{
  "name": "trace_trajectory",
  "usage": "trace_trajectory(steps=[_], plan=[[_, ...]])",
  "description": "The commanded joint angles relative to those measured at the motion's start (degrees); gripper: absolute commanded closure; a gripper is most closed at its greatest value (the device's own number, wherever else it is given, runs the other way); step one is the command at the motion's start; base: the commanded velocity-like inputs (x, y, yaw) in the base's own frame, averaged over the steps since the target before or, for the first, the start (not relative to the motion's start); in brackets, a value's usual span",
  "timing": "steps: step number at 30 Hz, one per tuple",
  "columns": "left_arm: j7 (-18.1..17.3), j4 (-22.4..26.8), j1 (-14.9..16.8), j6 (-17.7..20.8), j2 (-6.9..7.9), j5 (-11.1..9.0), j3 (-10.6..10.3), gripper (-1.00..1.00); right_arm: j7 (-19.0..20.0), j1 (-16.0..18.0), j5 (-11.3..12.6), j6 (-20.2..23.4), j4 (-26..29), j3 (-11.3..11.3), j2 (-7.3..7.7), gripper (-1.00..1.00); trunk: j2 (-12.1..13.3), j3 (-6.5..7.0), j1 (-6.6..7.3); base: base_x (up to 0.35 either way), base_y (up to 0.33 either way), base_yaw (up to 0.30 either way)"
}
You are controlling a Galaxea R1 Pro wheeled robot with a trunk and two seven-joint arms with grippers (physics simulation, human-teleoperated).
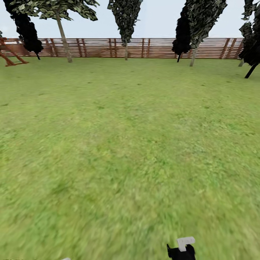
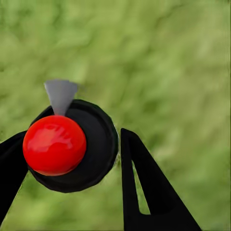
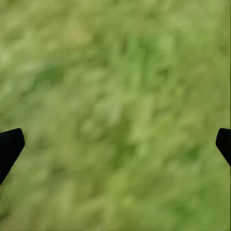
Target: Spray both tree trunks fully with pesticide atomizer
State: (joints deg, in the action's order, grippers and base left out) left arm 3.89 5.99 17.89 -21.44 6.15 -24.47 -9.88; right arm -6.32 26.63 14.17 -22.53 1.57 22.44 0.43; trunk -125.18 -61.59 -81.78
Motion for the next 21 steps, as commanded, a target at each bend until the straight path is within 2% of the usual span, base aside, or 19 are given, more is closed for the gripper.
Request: trace_trajectory(steps=[1,8,14,21], plan=[[0.32,-0.01,0.03,-0.14,0.0,-0.23,-0.5,1.0,-0.18,0.0,0.42,-0.11,0.01,0.5,0.01,-1.0,-0.01,-0.08,-0.01,0.117,0.072,0.28],[0.26,-0.01,0.03,-0.18,0.0,-0.23,-0.52,1.0,-0.18,0.0,0.42,-0.12,0.01,0.5,0.01,-1.0,-0.01,-0.34,-0.01,0.039,0.009,0.28],[0.33,-0.01,0.03,-0.18,0.0,-0.23,-0.5,1.0,-0.19,0.0,0.42,-0.13,0.01,0.5,0.01,-1.0,-0.01,-0.55,-0.01,0.3,0.034,0.28],[0.33,-0.01,0.03,-0.18,0.02,-0.23,-0.52,1.0,-0.19,0.0,0.42,-0.14,0.01,0.5,0.01,-1.0,-0.01,-0.81,-0.01,0.318,0.176,0.28]])
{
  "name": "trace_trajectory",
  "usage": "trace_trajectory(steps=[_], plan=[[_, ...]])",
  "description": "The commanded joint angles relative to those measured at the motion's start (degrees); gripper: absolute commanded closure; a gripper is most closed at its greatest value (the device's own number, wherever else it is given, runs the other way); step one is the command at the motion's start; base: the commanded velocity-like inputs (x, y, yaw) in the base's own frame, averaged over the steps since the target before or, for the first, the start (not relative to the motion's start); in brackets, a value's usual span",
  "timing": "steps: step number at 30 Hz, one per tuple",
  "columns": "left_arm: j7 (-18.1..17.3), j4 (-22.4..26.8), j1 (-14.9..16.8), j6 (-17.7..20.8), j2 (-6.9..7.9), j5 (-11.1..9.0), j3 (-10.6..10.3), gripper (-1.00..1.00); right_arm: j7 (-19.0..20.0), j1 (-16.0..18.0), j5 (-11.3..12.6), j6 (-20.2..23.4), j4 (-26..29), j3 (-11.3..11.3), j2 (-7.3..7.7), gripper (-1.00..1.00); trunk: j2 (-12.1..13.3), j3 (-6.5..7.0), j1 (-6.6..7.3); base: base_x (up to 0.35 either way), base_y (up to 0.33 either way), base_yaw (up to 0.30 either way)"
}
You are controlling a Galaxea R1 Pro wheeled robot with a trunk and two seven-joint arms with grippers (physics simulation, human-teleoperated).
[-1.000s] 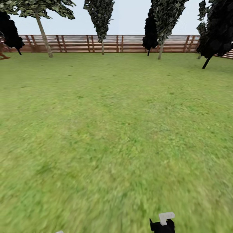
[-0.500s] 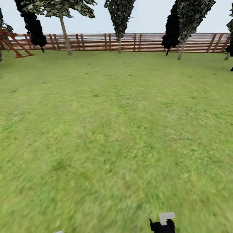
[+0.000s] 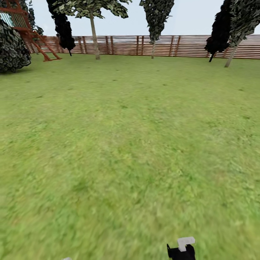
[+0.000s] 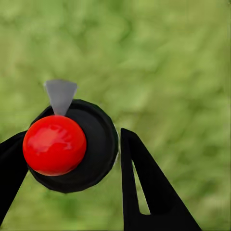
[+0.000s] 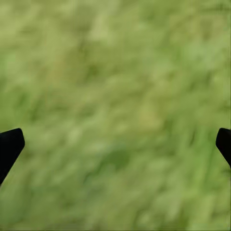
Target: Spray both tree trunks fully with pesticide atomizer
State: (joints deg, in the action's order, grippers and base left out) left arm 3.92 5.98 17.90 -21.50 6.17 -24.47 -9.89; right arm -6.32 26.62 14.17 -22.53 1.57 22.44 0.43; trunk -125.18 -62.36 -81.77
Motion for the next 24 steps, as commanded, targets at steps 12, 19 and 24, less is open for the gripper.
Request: trace_trajectory(steps=[12,19,24], plan=[[0.23,0.04,0.03,-0.12,0.15,-0.28,-0.51,1.0,-0.18,0.01,0.42,-0.15,0.01,0.5,0.01,-1.0,-0.01,-0.1,-0.02,0.112,0.055,0.265],[0.29,0.04,0.03,-0.11,0.07,-0.32,-0.49,1.0,-0.1,0.01,0.42,-0.15,-0.07,0.5,0.01,-1.0,-0.01,0.49,-0.02,0.088,0.0,0.065],[0.3,-0.01,0.03,-0.04,0.16,-0.32,-0.48,1.0,-0.1,-0.23,0.42,-0.15,-0.07,0.5,0.01,-1.0,-0.01,0.93,-0.02,0.307,0.0,0.001]])
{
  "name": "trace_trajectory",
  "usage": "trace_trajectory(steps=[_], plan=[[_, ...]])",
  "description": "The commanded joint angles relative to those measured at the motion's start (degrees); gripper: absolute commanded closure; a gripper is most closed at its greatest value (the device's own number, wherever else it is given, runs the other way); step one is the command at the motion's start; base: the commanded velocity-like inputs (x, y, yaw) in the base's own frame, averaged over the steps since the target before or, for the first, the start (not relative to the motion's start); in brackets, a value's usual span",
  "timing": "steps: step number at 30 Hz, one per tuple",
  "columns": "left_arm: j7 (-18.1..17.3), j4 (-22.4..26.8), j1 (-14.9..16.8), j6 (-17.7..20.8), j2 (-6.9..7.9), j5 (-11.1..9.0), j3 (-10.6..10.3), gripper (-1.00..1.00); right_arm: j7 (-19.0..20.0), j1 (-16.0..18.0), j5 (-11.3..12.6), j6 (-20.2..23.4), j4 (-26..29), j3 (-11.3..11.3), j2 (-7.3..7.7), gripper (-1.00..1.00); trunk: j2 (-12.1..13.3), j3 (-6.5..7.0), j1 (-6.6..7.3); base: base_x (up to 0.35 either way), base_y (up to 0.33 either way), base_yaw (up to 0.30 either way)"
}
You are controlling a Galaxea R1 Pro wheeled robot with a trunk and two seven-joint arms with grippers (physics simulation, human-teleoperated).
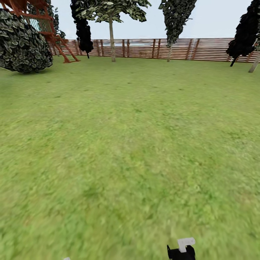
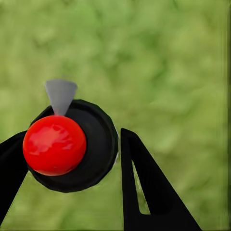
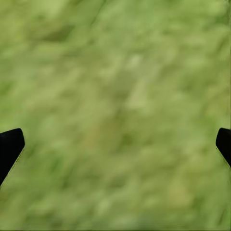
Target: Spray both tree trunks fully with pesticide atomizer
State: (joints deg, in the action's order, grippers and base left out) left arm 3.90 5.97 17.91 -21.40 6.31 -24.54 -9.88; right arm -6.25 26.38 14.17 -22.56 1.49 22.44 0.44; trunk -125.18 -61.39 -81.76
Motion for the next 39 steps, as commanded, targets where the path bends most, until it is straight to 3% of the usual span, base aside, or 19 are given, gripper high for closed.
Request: trace_trajectory(steps=[1,26,39], plan=[[0.32,0.01,0.02,-0.13,0.02,-0.24,-0.49,1.0,-0.16,-0.13,0.42,-0.11,0.02,0.54,-0.02,-1.0,-0.01,0.05,-0.03,0.338,0.0,0.0],[0.32,0.01,0.02,0.05,0.11,-0.42,-0.4,1.0,-0.16,-0.54,0.25,-0.11,0.09,0.59,-0.35,-1.0,-0.01,2.0,-0.03,0.339,0.0,0.057],[0.32,0.01,0.02,0.05,0.11,-0.42,-0.41,1.0,-0.16,-0.54,0.22,-0.11,0.02,0.62,-0.35,-1.0,-0.01,2.94,-0.03,0.339,0.0,0.176]])
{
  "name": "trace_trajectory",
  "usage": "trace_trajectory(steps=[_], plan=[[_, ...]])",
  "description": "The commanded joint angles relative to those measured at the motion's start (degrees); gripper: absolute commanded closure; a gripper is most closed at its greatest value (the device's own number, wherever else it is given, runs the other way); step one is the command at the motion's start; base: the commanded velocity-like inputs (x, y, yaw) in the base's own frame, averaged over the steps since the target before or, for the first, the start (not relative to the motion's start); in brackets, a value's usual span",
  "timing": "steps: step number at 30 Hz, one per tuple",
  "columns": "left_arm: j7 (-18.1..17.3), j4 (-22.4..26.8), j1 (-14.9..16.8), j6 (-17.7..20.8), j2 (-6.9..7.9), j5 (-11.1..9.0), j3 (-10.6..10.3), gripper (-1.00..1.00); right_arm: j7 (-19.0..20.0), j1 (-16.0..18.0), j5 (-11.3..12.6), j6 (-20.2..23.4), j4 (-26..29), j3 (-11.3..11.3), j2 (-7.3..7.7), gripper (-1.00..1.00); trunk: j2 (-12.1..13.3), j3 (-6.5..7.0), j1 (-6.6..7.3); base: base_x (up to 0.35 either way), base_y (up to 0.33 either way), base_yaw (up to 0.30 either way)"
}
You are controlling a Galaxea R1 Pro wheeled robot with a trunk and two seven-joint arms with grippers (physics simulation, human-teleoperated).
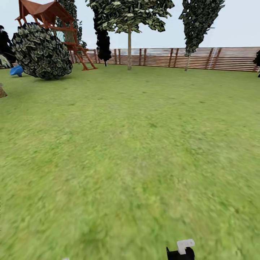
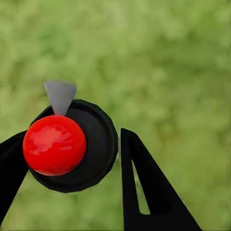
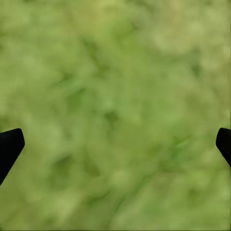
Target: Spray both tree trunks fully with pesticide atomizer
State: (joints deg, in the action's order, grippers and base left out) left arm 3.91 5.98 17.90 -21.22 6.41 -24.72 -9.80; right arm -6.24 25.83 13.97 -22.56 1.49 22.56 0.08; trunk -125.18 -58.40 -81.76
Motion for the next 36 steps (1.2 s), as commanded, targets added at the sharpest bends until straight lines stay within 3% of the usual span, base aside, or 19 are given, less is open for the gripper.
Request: trace_trajectory(steps=[1,36], plan=[[0.31,0.0,0.03,-0.14,0.01,-0.24,-0.48,1.0,-0.17,0.01,0.43,-0.11,0.04,0.49,0.01,-1.0,-0.01,0.03,-0.03,0.34,0.0,0.191],[0.31,0.0,0.03,-0.05,0.01,-0.25,-0.48,1.0,-0.09,0.01,0.38,-0.13,0.01,0.55,0.01,-1.0,-0.01,2.96,-0.03,0.34,0.0,0.074]])
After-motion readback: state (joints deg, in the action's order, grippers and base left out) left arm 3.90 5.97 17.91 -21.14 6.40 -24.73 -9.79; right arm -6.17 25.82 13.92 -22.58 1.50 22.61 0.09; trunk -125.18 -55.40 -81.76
